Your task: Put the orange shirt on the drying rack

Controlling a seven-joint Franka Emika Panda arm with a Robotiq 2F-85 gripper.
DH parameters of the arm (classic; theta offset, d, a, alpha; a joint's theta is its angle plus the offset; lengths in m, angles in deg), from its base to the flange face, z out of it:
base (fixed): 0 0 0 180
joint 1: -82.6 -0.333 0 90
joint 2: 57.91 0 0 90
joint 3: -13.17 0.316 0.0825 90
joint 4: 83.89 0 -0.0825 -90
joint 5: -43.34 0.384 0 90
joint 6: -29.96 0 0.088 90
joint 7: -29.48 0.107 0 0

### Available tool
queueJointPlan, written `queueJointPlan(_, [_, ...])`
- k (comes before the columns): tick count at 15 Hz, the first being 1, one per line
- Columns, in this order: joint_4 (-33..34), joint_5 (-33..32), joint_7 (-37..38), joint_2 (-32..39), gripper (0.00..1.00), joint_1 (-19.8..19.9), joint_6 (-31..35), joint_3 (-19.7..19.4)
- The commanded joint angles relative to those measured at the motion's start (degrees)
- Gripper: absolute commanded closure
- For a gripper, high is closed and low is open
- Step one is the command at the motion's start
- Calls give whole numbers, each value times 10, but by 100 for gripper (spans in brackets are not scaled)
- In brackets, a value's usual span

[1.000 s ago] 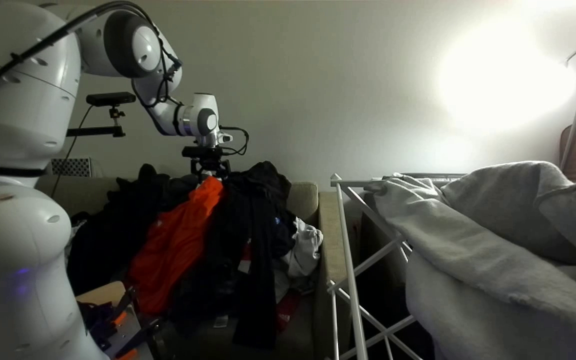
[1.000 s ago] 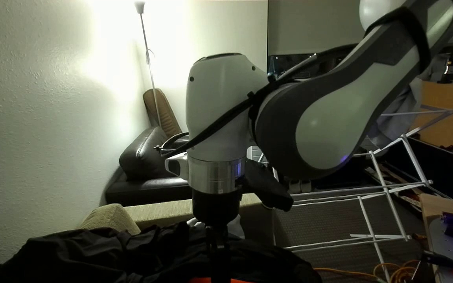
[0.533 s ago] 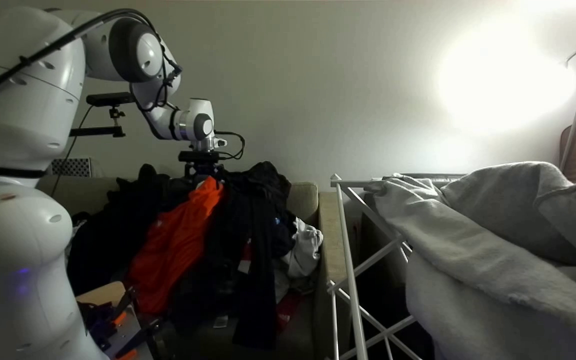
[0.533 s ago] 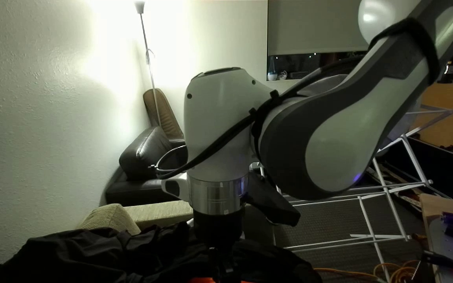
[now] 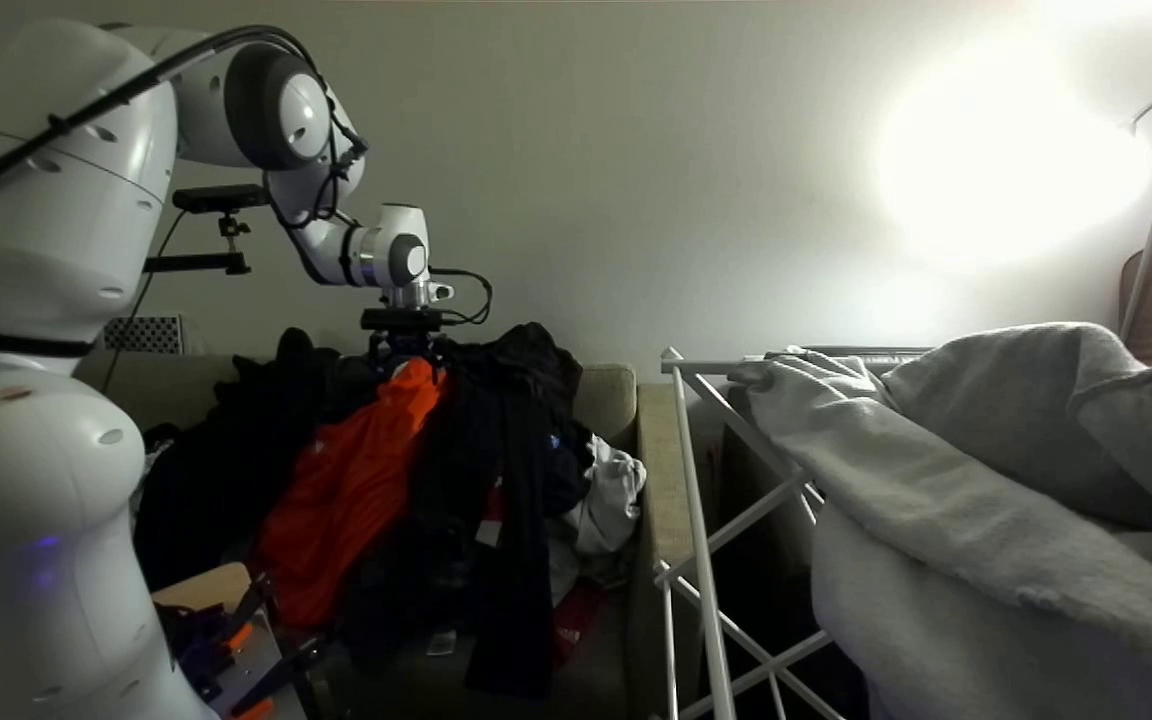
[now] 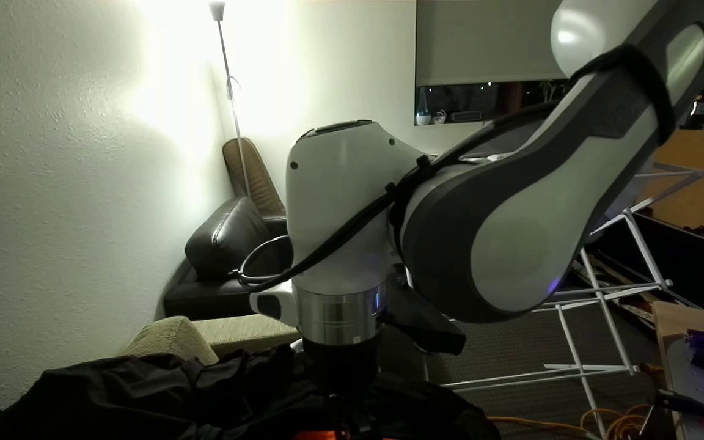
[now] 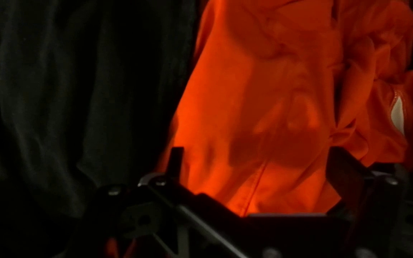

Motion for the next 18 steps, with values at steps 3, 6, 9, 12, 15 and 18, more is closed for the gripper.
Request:
queueJointPlan(3, [-4,-1,-33,8,0,0,23,-1])
queueJointPlan(6, [-4,-1,-37,14,0,0,29,-1])
queueJointPlan(9, [-4,-2,-38,19,0,1,31,-2])
queueJointPlan(12, [-1,-3,-37,22,26,1,30,-3])
queueJointPlan(15, [3,-2,-37,27,47,1,23,-6])
queueJointPlan(18, [5,-2,-37,30,66,1,19,-7])
